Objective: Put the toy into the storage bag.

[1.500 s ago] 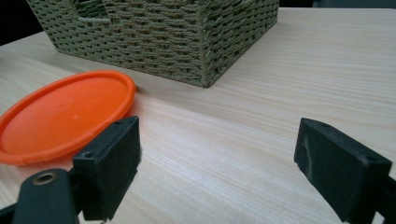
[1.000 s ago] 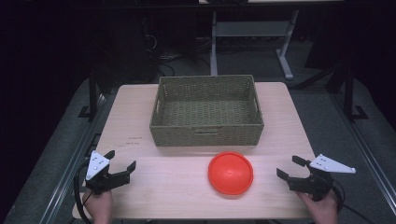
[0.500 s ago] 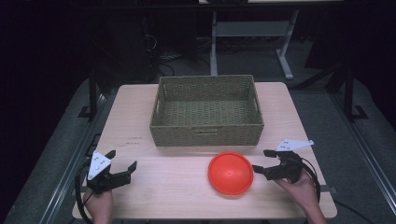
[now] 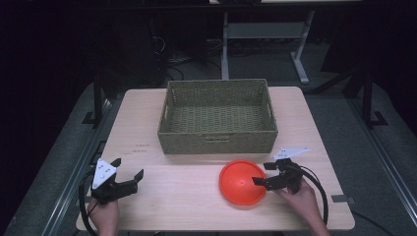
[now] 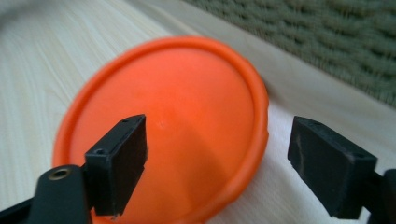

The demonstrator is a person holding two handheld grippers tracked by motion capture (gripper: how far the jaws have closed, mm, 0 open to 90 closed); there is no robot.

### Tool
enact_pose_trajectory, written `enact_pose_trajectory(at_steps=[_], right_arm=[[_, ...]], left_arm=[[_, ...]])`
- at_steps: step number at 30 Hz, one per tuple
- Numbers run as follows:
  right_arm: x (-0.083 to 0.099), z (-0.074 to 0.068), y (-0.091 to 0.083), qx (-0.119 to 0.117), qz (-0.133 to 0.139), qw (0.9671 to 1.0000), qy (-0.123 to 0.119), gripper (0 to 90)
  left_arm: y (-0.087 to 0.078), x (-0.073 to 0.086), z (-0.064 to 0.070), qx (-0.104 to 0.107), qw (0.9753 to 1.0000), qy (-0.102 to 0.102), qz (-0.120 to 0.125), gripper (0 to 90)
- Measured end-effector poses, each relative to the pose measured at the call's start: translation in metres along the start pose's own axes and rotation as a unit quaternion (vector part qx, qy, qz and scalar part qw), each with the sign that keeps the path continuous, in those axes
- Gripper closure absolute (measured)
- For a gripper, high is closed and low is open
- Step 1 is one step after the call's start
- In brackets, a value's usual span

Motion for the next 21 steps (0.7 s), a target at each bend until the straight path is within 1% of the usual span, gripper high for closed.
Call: enact_pose_trajectory(at_steps=[1, 3, 4, 5, 7, 8, 11, 12, 13, 14, 15, 17, 18, 19, 20, 21], right_arm=[[0.002, 0.002, 0.002, 0.003, -0.006, 1.0000, 0.002, 22.2], [0.005, 0.003, 0.003, 0.006, -0.017, 0.9996, 0.020, 23.6], [0.006, 0.003, 0.003, 0.009, -0.022, 0.9995, 0.023, 26.4], [0.008, 0.003, 0.003, 0.017, -0.021, 0.9995, 0.018, 30.8], [0.011, 0.005, 0.001, 0.026, -0.013, 0.9995, 0.012, 32.5], [0.011, 0.005, 0.000, 0.023, -0.014, 0.9993, 0.024, 33.9], [0.012, 0.005, -0.003, 0.014, 0.002, 0.9995, 0.027, 37.5], [0.012, 0.006, -0.003, 0.012, 0.003, 0.9995, 0.029, 38.9], [0.012, 0.006, -0.004, 0.007, 0.005, 0.9993, 0.037, 40.2], [0.013, 0.007, -0.004, 0.005, 0.006, 0.9993, 0.036, 40.4], [0.013, 0.007, -0.004, 0.004, 0.006, 0.9991, 0.042, 40.5], [0.014, 0.008, -0.004, 0.003, 0.005, 0.9991, 0.043, 41.0], [0.015, 0.009, -0.005, -0.004, 0.007, 0.9986, 0.051, 41.0], [0.015, 0.009, -0.005, -0.004, 0.007, 0.9986, 0.051, 42.4], [0.015, 0.008, -0.005, -0.007, 0.010, 0.9981, 0.060, 43.0], [0.015, 0.009, -0.005, -0.010, 0.012, 0.9981, 0.059, 43.9]], left_arm=[[0.000, 0.000, 0.000, 0.000, 1.0000, 0.000, 0.001, 12.7], [0.000, 0.000, 0.001, 0.001, 1.0000, 0.000, -0.001, 12.7], [0.000, 0.001, 0.001, 0.002, 1.0000, 0.002, -0.001, 12.7], [0.000, 0.001, 0.001, 0.002, 1.0000, 0.005, -0.002, 12.7], [0.001, 0.001, 0.001, 0.002, 1.0000, 0.001, -0.004, 12.7], [0.001, 0.001, 0.001, 0.003, 1.0000, 0.000, -0.004, 12.7], [0.000, 0.000, 0.001, 0.000, 1.0000, 0.003, -0.001, 12.7], [0.001, 0.001, 0.001, 0.000, 1.0000, 0.003, -0.003, 12.7], [0.001, 0.001, 0.001, 0.001, 1.0000, 0.002, -0.003, 12.7], [0.001, 0.001, 0.001, 0.001, 1.0000, 0.002, -0.005, 12.7], [0.001, 0.001, 0.002, 0.001, 1.0000, 0.002, -0.005, 12.7], [0.001, 0.001, 0.002, 0.003, 1.0000, 0.003, -0.003, 12.7], [0.001, 0.001, 0.002, 0.003, 1.0000, 0.003, -0.003, 12.7], [0.001, 0.001, 0.002, 0.004, 1.0000, 0.005, -0.002, 12.7], [0.001, 0.001, 0.002, 0.003, 1.0000, 0.007, 0.001, 12.7], [0.001, 0.000, 0.003, 0.001, 1.0000, 0.008, 0.001, 12.7]])
Point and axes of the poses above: each handheld gripper's, and its own axes: y roughly forward along the jaws, x roughly out of its underside, z roughly to its right, the point moved 5 cm from there along y, roughly forward along the jaws, and after that the axes turned 13 degrees about -x, right-handed, at the moved point
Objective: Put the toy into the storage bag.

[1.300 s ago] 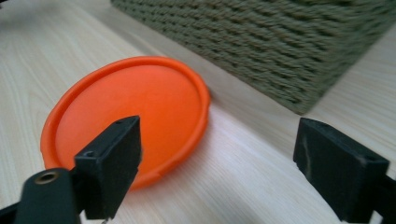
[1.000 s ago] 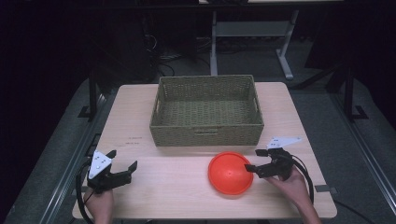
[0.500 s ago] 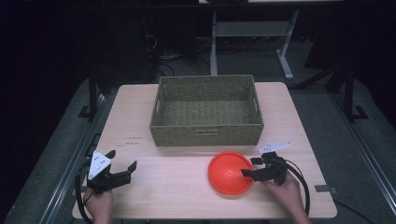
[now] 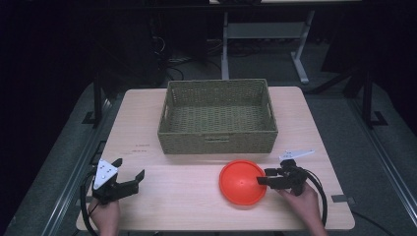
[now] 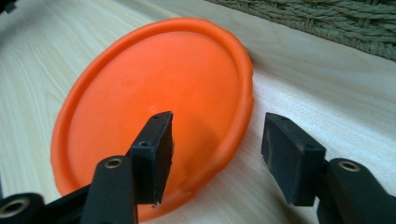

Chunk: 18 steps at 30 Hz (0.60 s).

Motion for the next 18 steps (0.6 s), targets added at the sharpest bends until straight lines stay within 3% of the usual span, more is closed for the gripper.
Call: enact_pose_trajectory(at_steps=[1, 8, 10, 18], right_arm=[[0.0000, 0.0003, -0.0002, -0.003, 0.000, 1.0000, 0.005, 45.1], [0.0016, 0.0045, -0.0015, -0.022, 0.008, 0.9991, 0.036, 49.6], [0.0017, 0.0040, -0.0014, -0.037, 0.013, 0.9983, 0.043, 52.5], [0.0033, 0.0036, 0.0010, -0.033, 0.001, 0.9985, 0.043, 57.5]], left_arm=[[0.0000, -0.0001, -0.0008, -0.001, 1.0000, 0.007, -0.001, 12.7], [0.0007, 0.0004, -0.0008, -0.003, 1.0000, 0.006, -0.006, 12.7], [0.0002, 0.0001, -0.0010, -0.005, 1.0000, 0.005, -0.005, 12.7], [0.0010, -0.0006, 0.0024, -0.010, 0.9998, 0.019, -0.005, 12.7]])
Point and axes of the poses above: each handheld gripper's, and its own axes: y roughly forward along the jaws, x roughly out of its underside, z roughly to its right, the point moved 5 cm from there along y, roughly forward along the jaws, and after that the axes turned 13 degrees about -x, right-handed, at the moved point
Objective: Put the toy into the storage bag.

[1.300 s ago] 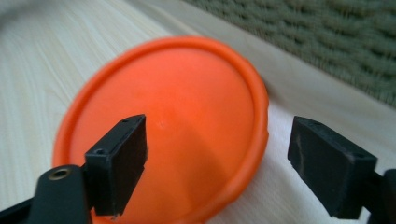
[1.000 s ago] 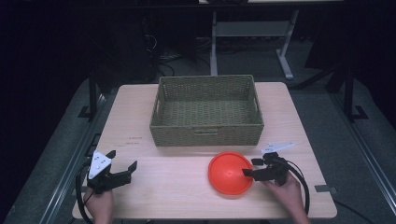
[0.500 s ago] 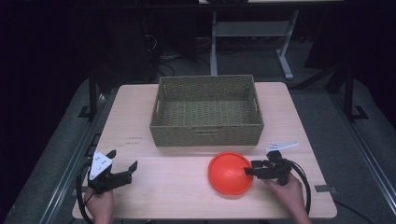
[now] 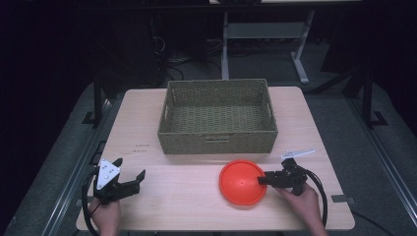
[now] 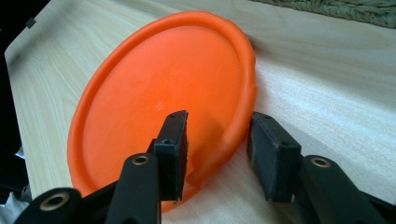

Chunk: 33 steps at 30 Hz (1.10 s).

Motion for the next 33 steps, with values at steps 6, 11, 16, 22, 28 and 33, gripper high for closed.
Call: enact_pose_trajectory(at_steps=[6, 11, 16, 22, 28, 33], right_arm=[[0.000, -0.001, 0.000, -0.008, 0.004, 0.9999, -0.008, 59.2], [0.001, -0.002, -0.002, -0.018, 0.013, 0.9997, -0.005, 62.3], [0.001, -0.003, 0.000, -0.012, 0.012, 0.9998, -0.009, 64.4], [0.001, -0.009, 0.003, 0.012, 0.001, 0.9995, -0.030, 66.9], [0.001, -0.012, 0.005, 0.023, 0.000, 0.9990, -0.039, 68.7], [0.001, -0.014, 0.003, 0.018, 0.011, 0.9991, -0.037, 72.0]], left_arm=[[0.000, 0.000, 0.000, -0.002, 1.0000, -0.005, 0.000, 12.7], [0.000, 0.000, 0.000, 0.000, 1.0000, 0.000, -0.001, 12.7], [0.000, -0.001, 0.001, -0.001, 1.0000, 0.001, 0.000, 12.7], [0.000, 0.000, 0.000, -0.002, 1.0000, 0.001, 0.001, 12.7], [-0.001, -0.001, 0.001, -0.001, 1.0000, 0.000, 0.004, 12.7], [-0.001, -0.001, -0.001, 0.001, 1.0000, -0.003, 0.005, 12.7]])
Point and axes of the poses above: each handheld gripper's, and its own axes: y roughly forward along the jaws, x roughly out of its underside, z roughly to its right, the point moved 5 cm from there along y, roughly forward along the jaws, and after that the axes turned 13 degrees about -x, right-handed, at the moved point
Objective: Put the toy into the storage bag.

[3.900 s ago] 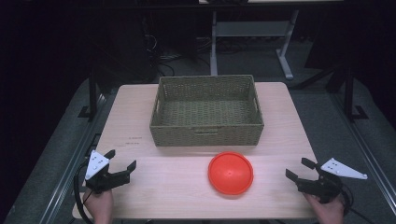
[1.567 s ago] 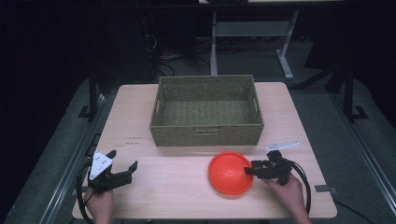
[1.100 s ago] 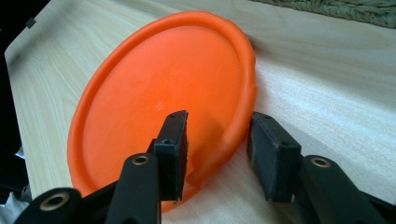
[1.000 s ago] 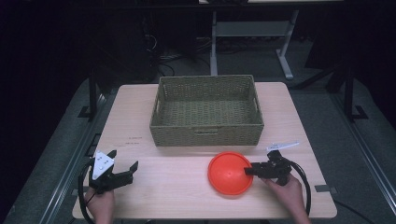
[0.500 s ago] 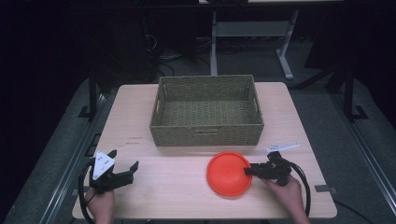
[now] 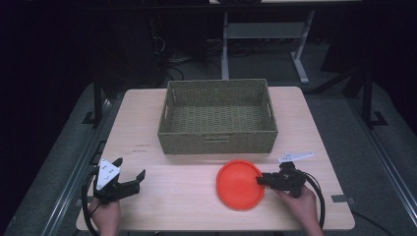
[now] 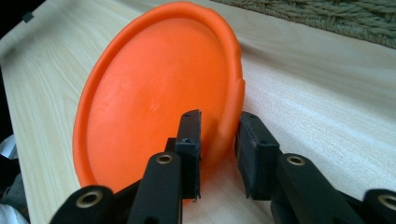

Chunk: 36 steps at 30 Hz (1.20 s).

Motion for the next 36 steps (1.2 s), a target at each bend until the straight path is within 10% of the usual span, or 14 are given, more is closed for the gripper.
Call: enact_pose_trajectory(at_steps=[12, 36], right_arm=[[-0.019, -0.022, -0.010, -0.045, 0.012, 0.9985, -0.029, 81.2], [-0.094, -0.066, -0.034, 0.016, -0.047, 0.9928, -0.109, 81.9]], left_arm=[[-0.005, -0.002, -0.004, -0.016, 0.9996, -0.009, 0.022, 12.7], [-0.008, 0.001, -0.004, -0.017, 0.9996, -0.017, 0.017, 12.7]])
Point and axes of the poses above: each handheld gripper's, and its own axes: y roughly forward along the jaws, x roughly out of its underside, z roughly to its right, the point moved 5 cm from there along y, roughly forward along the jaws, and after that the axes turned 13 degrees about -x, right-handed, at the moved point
